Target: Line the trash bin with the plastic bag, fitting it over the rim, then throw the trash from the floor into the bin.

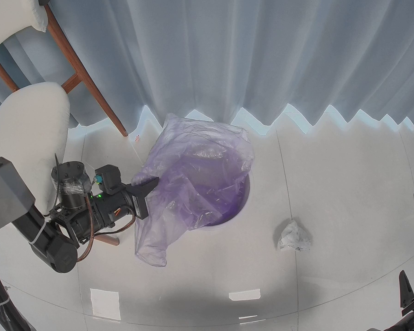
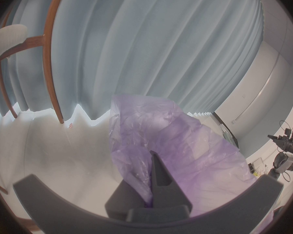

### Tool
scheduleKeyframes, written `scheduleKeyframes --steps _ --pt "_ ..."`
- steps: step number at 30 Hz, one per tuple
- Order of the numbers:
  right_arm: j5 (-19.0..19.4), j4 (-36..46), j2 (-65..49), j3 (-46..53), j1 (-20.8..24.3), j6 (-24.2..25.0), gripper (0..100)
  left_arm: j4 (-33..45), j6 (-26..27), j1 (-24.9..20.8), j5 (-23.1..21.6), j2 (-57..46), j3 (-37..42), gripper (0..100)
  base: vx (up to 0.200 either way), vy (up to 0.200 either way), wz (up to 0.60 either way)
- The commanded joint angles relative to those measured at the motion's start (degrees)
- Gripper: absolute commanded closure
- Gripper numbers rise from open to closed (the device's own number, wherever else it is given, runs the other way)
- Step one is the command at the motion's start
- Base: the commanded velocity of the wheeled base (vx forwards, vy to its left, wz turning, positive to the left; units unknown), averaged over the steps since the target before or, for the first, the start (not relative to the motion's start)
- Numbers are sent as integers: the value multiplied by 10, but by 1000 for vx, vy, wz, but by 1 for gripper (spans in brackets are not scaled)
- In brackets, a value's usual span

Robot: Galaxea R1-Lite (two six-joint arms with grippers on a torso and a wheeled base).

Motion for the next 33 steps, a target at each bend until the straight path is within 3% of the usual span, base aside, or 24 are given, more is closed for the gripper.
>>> scheduleKeyframes --steps 1,12,15,21,23,25,27,30,32,33 --pt "2 0 -10 10 0 1 0 -26 9 -11 13 34 1 100 0 0 0" --pt "4 0 -10 10 0 0 0 -37 1 -25 12 26 -24 100 0 0 0" --pt "24 0 -10 10 0 -28 0 -38 -2 -28 4 26 -27 100 0 0 0" --pt "31 -3 -10 10 0 -33 0 -52 -3 -43 3 31 -28 100 0 0 0" --pt "35 -27 -10 10 0 -13 0 -61 -3 -43 4 32 -29 100 0 0 0" --pt "35 -139 -7 10 2 52 0 -62 -2 -43 7 27 -29 100 0 0 0" --pt "39 -150 -9 10 2 67 0 -61 -2 -43 7 26 -30 100 0 0 0" --pt "100 -102 -9 8 2 60 0 -62 -3 -56 9 27 -25 100 0 0 0" --pt "119 -97 -4 5 2 61 0 -62 -4 -57 9 26 -25 100 0 0 0" --pt "140 -92 12 -11 4 82 0 -63 -9 -58 11 26 -23 100 0 0 0"
